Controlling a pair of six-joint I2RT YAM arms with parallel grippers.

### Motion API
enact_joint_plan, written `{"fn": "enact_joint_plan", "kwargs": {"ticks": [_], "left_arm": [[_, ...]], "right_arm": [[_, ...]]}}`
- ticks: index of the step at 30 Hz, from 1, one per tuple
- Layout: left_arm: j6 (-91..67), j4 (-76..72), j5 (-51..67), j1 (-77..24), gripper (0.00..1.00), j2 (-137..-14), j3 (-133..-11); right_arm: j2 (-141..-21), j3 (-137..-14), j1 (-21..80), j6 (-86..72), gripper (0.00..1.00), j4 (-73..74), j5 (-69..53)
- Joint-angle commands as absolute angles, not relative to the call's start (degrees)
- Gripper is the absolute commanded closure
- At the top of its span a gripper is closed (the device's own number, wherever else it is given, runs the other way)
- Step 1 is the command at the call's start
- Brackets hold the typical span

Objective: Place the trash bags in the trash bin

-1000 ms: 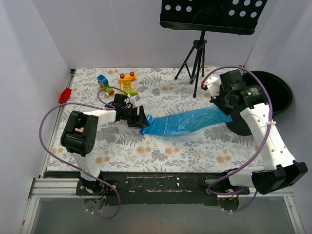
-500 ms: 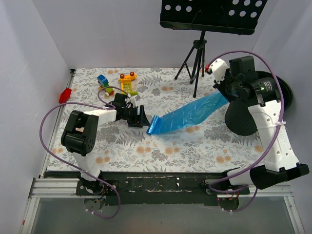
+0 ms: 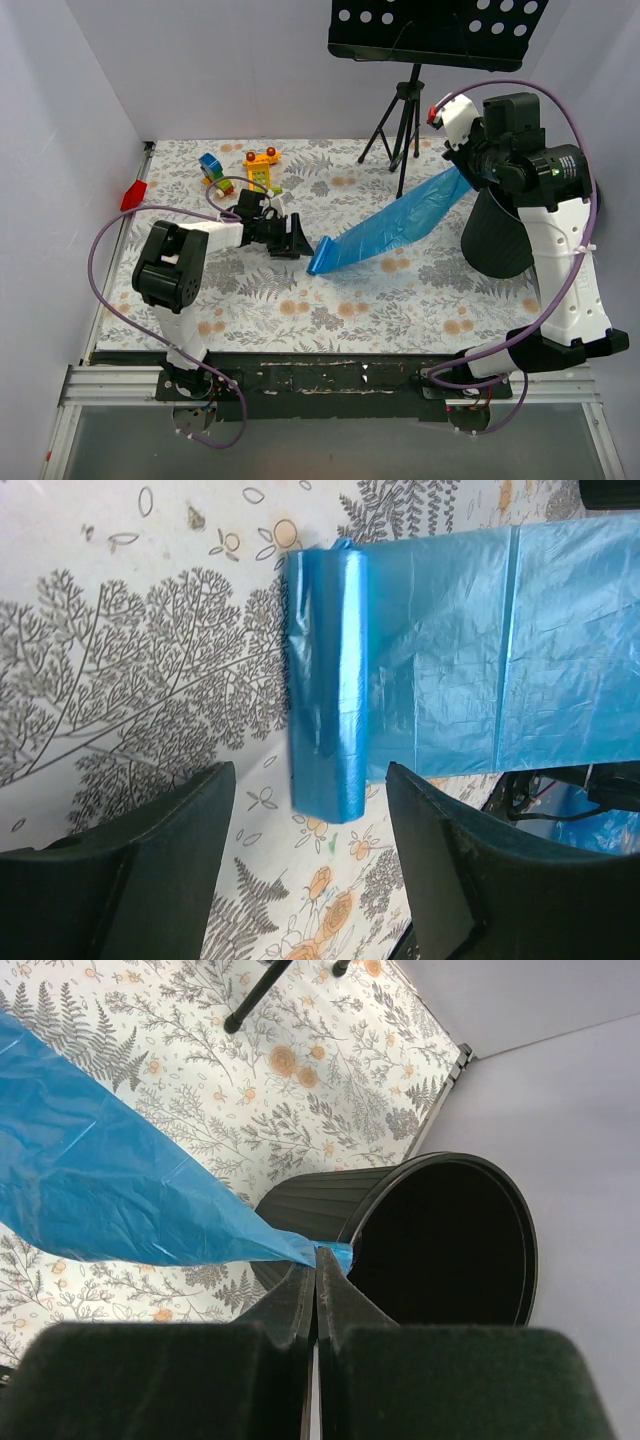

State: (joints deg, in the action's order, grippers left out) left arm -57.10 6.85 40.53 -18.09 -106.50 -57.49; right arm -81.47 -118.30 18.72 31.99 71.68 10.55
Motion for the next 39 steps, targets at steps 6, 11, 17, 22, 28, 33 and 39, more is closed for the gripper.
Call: {"fn": "enact_joint_plan", "kwargs": {"ticks": [6,11,17,22,28,33,39], "left_arm": [[-55.8,10.0,35.2,-20.5,0.37,-113.3,-58.4],[-56.0,10.2,34.8,-21.5,0.38,-114.5,-59.4],[-56.1,10.5,34.3,-21.9,0.38,-115.9,-60.4],[-55.7,11.0,33.6,-22.3,0.39,-116.7,-60.8],[-52.3,15.6,24.1,-26.0,0.43,-119.2,-63.2],[-49.3,19.0,16.3,-29.4,0.43,-121.0,-64.5],[-43.5,22.0,6.6,-30.8,0.44,-122.4,-65.4]], "right_arm": [[-80.4,-120.5,18.5,33.3,0.99,71.6,12.7],[-80.4,-123.0,18.6,33.0,0.99,71.9,13.4],[-80.4,-124.6,18.5,33.7,0.99,71.2,13.6],[-79.5,-121.0,18.5,33.4,0.99,70.6,13.8],[-77.2,-112.3,18.5,33.0,0.99,67.2,18.4],[-75.3,-107.0,18.5,33.1,0.99,62.2,26.8],[-73.7,-101.8,18.5,33.3,0.99,56.6,31.2]]}}
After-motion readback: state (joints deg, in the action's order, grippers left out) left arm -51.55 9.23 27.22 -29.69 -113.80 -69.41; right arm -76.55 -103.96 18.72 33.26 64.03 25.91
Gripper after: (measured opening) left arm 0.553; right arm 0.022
